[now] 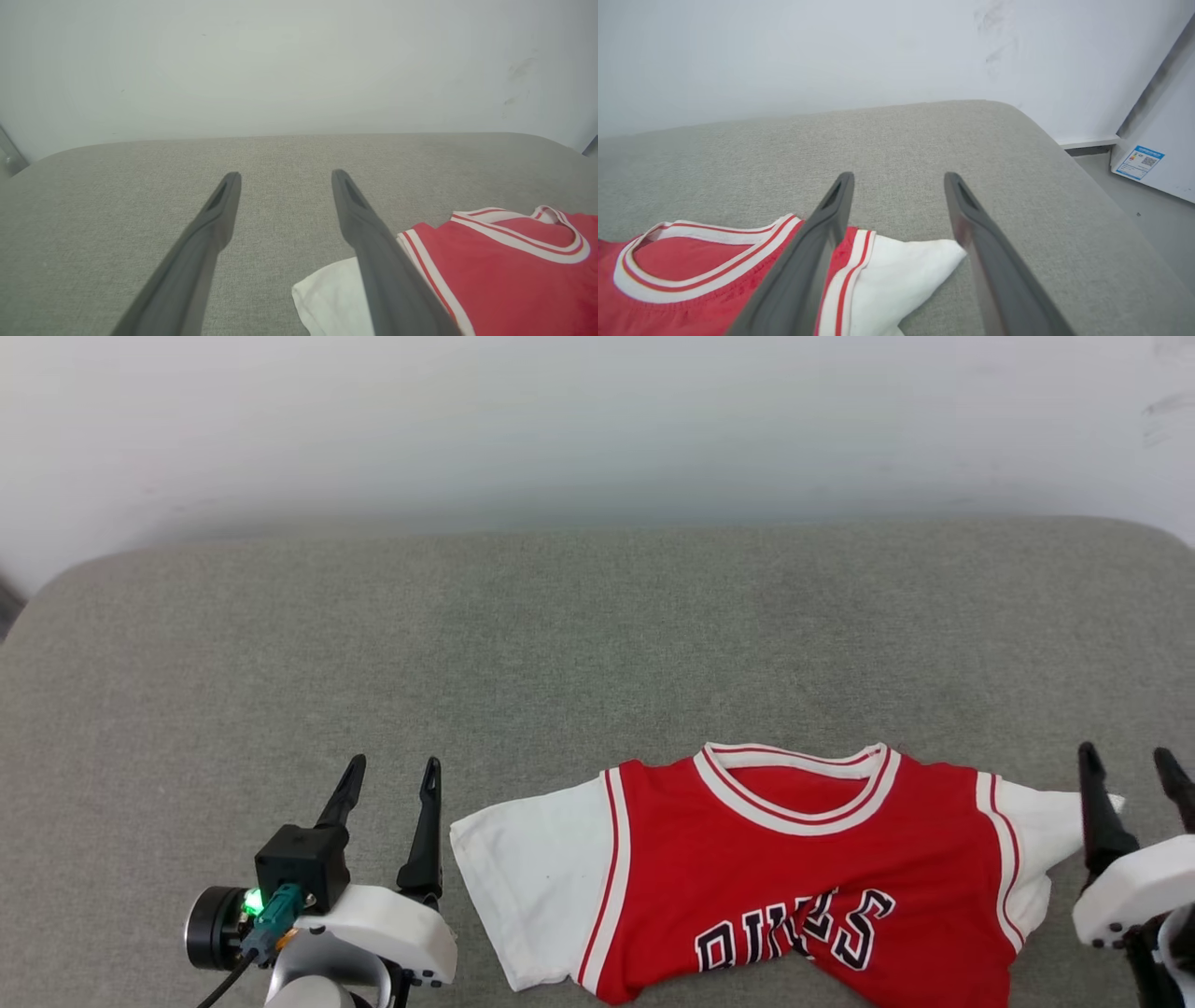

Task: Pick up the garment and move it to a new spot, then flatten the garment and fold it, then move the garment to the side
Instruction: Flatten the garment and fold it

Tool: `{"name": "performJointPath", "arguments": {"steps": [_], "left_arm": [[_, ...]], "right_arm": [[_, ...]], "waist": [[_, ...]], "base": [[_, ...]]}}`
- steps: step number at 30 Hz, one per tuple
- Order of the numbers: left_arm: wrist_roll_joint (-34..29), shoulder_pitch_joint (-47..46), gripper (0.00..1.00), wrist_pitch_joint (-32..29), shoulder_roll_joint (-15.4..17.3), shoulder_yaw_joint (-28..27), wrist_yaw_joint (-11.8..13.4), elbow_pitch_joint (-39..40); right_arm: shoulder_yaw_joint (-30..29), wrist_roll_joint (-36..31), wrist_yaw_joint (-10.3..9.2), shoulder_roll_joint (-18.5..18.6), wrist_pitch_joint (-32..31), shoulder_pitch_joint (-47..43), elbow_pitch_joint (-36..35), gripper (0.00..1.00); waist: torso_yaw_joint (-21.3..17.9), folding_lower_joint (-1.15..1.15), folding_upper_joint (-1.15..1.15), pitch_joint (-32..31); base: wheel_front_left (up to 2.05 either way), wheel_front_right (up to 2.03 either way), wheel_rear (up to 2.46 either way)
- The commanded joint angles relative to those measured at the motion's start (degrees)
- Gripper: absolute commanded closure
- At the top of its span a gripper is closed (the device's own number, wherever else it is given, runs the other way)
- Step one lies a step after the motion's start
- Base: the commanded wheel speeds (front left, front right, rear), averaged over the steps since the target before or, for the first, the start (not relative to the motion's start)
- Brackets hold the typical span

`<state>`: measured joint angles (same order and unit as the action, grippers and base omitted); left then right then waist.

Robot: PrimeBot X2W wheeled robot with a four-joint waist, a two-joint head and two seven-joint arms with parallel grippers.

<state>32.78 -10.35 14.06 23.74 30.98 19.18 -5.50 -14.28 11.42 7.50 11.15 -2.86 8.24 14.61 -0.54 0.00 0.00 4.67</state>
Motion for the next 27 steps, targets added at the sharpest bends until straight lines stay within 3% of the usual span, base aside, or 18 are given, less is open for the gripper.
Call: {"name": "performJointPath", "arguments": {"steps": [1, 13, 18, 23, 27], "left_arm": [[0.4, 0.9, 0.00, 0.1, 0.0, -0.2, 0.1, -0.3], [2.7, 4.1, 0.00, -1.9, 0.4, -0.4, 1.0, -2.9], [3.1, 2.5, 0.00, -4.8, 1.1, 0.9, -0.4, -3.6], [6.0, -3.0, 0.00, -19.1, 3.7, 4.6, -5.8, -5.7], [10.0, -6.6, 0.00, -29.2, 5.0, 4.9, -8.6, -8.5]], "right_arm": [[1.3, -0.8, -0.02, -0.7, 1.2, -1.7, -2.1, 0.00], [12.1, -1.8, -0.02, -5.7, 3.7, -13.6, -19.0, 0.00], [13.6, -1.5, -0.03, -6.9, 2.8, -15.6, -22.8, 0.00], [14.8, -1.3, -0.02, -7.4, 1.8, -15.4, -25.4, 0.00], [16.0, -1.0, -0.02, -7.5, 1.7, -14.3, -25.3, 0.00]], "waist": [[-0.8, 0.00, 0.00, -1.7], [-2.3, 0.00, 0.00, -5.5], [-3.1, 0.00, 0.00, -5.4], [-4.3, 0.00, 0.00, -3.2], [-6.1, 0.00, 0.00, -0.9]], "base": [[0.00, 0.00, 0.00], [0.00, 0.00, 0.00], [0.00, 0.00, 0.00], [0.00, 0.00, 0.00], [0.00, 0.00, 0.00]]}}
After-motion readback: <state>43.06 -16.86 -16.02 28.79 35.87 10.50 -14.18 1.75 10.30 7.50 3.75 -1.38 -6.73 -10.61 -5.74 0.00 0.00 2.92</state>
